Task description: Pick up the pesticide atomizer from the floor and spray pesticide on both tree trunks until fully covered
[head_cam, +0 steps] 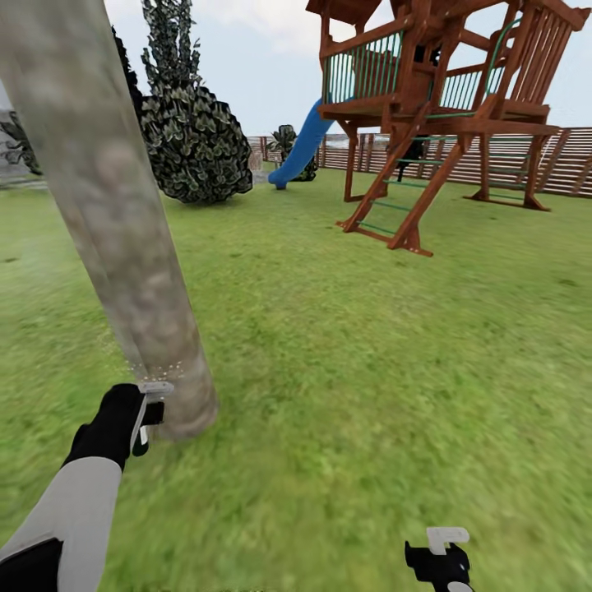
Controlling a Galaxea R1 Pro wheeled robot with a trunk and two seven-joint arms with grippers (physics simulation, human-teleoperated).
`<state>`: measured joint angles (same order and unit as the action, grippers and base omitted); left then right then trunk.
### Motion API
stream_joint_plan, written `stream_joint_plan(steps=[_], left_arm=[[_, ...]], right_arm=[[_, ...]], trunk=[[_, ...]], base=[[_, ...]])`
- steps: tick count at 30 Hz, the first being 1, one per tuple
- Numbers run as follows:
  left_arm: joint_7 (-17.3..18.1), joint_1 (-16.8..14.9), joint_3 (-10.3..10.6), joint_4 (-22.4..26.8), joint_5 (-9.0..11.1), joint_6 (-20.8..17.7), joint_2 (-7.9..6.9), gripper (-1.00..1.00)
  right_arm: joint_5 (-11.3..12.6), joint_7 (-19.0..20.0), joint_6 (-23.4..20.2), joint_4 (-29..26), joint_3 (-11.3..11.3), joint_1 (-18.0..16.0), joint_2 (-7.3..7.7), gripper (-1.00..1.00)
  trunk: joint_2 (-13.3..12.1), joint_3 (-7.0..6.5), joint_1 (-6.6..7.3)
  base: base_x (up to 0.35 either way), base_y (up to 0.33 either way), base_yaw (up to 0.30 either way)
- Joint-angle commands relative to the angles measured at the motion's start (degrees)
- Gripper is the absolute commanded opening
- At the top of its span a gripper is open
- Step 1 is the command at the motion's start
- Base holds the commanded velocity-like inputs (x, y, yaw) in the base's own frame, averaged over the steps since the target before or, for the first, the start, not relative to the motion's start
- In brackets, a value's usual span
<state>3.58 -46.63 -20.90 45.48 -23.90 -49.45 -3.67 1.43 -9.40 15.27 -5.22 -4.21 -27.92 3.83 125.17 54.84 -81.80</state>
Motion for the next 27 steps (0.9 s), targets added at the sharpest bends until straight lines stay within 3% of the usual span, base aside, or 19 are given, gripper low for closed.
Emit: stream_joint_plan(steps=[1, 10, 22, 27], left_arm=[[0.43, -0.04, -0.11, 0.5, -0.36, -2.05, -0.02, -1.0], [0.47, -0.06, 0.22, 1.18, -0.44, -3.7, 0.53, -1.0], [0.47, -0.3, 0.24, 1.19, -0.51, -3.76, 0.59, -1.0], [0.48, 0.35, 0.31, 1.84, -0.53, -3.64, 0.45, -1.0]], right_arm=[[0.15, -0.27, 0.11, 0.04, -0.45, -0.03, 0.01, 1.0], [0.15, -0.27, 0.2, 0.11, -0.45, -0.03, 0.03, 1.0], [0.15, -0.27, 0.11, 0.04, -0.45, -0.03, -0.03, 1.0], [0.15, -0.27, 0.11, 0.04, -0.45, -0.03, -0.05, 1.0]], trunk=[[0.02, 0.05, 0.01], [0.02, 0.05, 0.01], [0.02, 0.05, 0.01], [0.02, 0.05, 0.01]], base=[[-0.002, -0.002, 0.277], [0.242, -0.017, 0.094], [0.032, -0.26, 0.003], [0.0, -0.273, 0.221]])
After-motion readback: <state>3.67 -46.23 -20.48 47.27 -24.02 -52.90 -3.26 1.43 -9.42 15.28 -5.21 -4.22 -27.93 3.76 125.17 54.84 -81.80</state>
